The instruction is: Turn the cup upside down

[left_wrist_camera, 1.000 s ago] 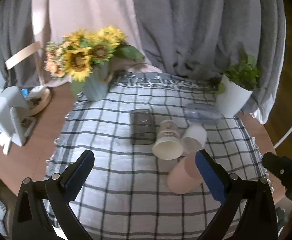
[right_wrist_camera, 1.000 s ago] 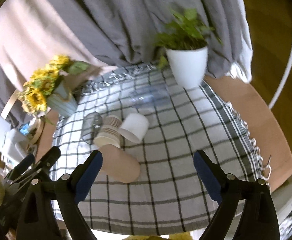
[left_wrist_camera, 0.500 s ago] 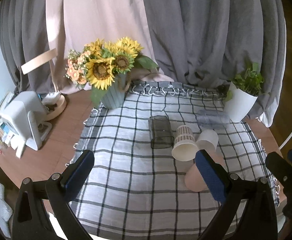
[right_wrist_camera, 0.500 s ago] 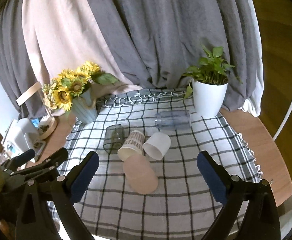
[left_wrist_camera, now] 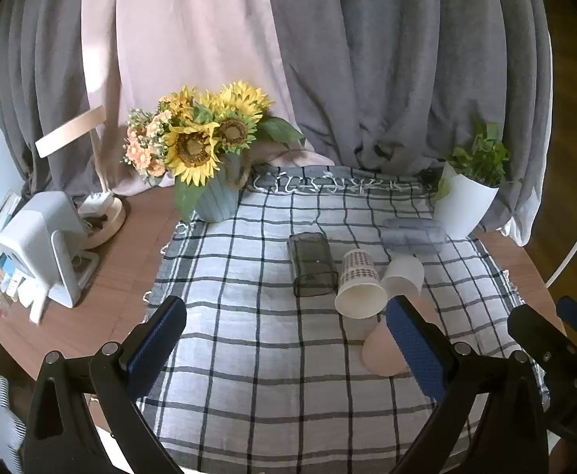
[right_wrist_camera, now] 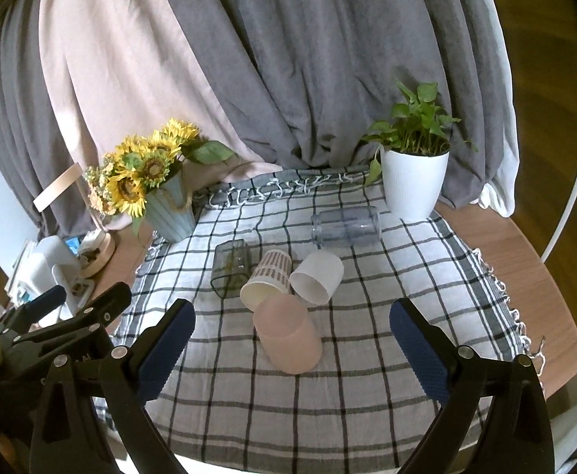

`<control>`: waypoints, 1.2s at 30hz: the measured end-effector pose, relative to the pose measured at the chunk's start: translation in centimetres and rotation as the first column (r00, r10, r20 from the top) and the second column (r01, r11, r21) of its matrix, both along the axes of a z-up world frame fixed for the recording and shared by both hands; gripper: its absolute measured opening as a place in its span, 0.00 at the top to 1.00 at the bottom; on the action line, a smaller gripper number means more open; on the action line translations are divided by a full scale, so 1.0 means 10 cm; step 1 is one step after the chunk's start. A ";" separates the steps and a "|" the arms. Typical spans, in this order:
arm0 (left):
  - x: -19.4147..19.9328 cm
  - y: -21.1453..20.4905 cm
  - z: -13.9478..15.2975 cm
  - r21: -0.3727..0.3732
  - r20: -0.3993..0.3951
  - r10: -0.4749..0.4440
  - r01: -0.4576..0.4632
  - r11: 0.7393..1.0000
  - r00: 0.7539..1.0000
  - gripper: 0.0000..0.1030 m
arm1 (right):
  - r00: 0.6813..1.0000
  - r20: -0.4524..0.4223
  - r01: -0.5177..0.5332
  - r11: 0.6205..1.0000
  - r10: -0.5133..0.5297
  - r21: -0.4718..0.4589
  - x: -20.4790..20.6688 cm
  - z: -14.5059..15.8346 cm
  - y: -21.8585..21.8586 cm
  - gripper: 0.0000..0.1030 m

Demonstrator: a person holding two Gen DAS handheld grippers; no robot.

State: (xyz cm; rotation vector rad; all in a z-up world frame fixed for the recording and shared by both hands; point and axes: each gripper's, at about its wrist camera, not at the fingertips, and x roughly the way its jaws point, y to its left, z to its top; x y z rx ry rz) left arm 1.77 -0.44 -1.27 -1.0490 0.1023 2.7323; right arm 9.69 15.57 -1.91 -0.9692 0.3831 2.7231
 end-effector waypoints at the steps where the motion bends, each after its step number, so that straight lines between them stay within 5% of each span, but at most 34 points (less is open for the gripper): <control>1: 0.00 0.00 0.00 0.001 0.003 0.001 -0.001 1.000 1.000 0.00 | 1.000 0.000 -0.001 1.000 0.001 0.001 0.00 0.00 0.00 0.04; 36: -0.06 0.04 -0.06 0.008 0.037 0.029 -0.030 1.000 0.999 0.00 | 1.000 0.022 -0.022 1.000 0.023 -0.003 -0.07 -0.04 -0.01 0.03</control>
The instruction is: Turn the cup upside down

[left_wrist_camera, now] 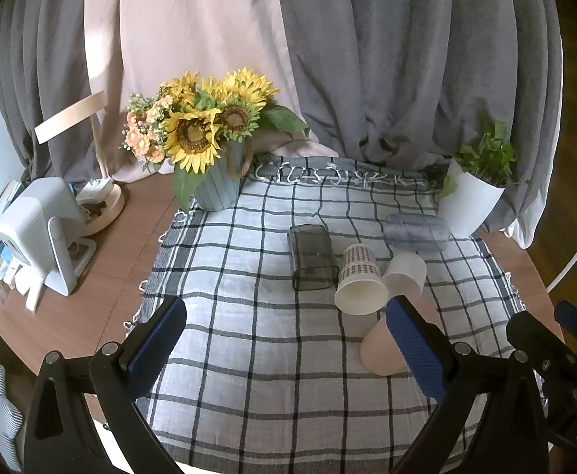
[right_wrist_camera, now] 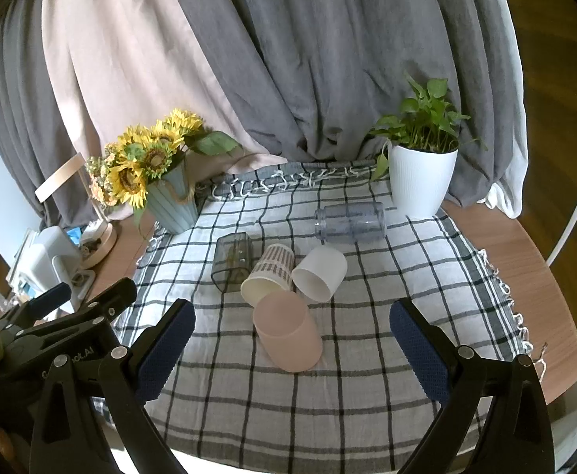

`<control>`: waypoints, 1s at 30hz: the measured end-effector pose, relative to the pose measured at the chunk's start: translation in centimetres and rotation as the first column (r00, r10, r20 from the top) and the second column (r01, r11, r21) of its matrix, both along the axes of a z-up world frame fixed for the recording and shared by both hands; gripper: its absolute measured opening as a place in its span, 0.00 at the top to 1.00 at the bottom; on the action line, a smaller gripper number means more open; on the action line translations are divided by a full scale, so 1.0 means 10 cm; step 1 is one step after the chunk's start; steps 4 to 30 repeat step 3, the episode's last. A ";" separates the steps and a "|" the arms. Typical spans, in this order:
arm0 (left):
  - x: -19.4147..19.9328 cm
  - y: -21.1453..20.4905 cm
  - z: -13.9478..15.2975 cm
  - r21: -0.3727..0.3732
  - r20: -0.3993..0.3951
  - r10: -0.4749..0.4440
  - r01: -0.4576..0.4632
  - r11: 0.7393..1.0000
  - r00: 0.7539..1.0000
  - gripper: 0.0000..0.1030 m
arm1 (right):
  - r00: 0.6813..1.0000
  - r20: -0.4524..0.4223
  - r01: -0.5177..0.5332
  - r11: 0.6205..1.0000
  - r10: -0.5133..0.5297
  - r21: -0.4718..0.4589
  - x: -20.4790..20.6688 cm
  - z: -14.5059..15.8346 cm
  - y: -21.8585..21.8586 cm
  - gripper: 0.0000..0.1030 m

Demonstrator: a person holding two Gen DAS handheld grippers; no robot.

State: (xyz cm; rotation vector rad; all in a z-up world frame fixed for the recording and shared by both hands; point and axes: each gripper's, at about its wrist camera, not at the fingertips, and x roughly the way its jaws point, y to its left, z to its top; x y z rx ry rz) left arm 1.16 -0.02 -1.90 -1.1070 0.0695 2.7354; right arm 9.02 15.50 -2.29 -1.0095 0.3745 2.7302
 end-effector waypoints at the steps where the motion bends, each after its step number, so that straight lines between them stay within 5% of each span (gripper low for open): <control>1: 0.00 0.00 0.00 0.001 0.001 0.000 0.000 1.000 1.000 0.00 | 1.000 0.001 -0.001 1.000 0.001 -0.001 0.00 0.00 0.00 0.03; 30: -0.01 0.00 0.00 0.002 0.004 -0.002 0.002 1.000 1.000 0.00 | 1.000 0.001 0.000 1.000 0.000 -0.001 0.00 0.00 0.00 0.03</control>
